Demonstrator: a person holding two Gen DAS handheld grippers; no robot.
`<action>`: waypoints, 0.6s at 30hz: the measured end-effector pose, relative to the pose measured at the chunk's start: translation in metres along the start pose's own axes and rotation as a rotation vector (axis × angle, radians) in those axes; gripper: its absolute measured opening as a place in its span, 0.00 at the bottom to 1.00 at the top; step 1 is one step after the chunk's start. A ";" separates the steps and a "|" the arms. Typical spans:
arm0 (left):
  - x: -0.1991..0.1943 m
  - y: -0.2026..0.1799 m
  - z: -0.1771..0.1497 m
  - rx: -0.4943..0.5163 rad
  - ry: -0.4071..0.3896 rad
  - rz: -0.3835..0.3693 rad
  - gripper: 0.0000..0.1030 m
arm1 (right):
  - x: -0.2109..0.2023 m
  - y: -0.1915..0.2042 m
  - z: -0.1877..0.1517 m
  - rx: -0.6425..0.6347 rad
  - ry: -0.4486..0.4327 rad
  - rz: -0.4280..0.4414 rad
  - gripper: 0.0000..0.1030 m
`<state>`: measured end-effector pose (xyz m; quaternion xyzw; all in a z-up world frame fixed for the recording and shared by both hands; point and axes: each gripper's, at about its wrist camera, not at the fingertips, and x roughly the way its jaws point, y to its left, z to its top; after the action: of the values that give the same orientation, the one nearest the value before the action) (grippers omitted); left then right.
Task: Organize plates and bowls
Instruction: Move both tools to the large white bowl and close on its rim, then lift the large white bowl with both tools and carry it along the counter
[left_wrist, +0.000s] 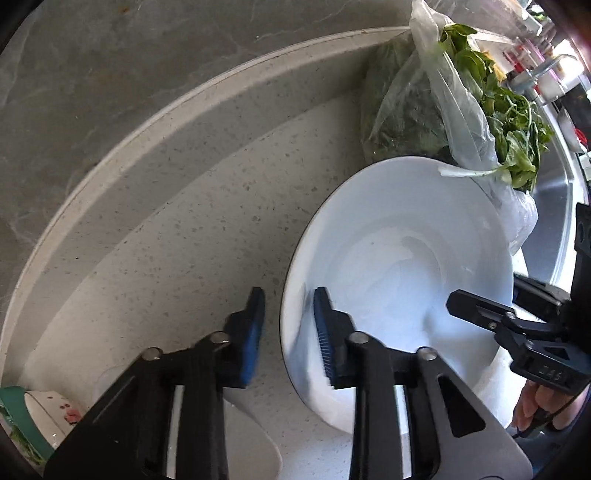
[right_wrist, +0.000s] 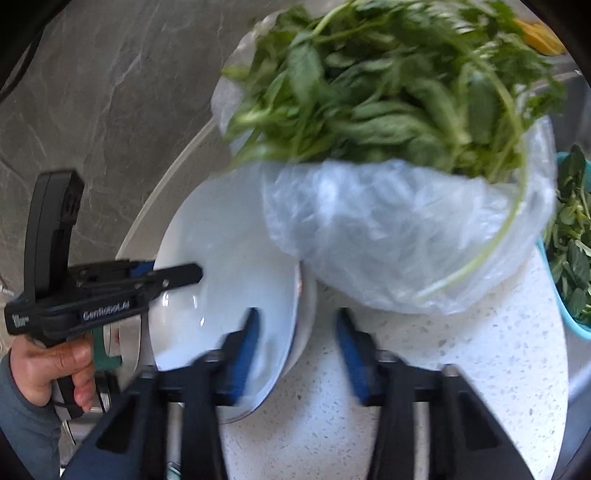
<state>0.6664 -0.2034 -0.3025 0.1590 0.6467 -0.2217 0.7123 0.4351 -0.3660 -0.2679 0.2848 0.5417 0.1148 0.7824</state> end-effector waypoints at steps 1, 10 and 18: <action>0.000 0.003 0.000 -0.005 -0.001 -0.012 0.17 | 0.002 0.002 0.000 0.003 0.002 0.009 0.26; -0.009 0.008 -0.026 -0.043 -0.032 -0.006 0.13 | 0.009 0.006 0.007 0.005 0.005 0.001 0.22; -0.035 0.004 -0.048 -0.072 -0.061 -0.042 0.13 | -0.007 -0.008 -0.003 0.007 0.044 -0.023 0.17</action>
<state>0.6254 -0.1711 -0.2734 0.1130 0.6354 -0.2181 0.7321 0.4285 -0.3744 -0.2678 0.2790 0.5622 0.1101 0.7707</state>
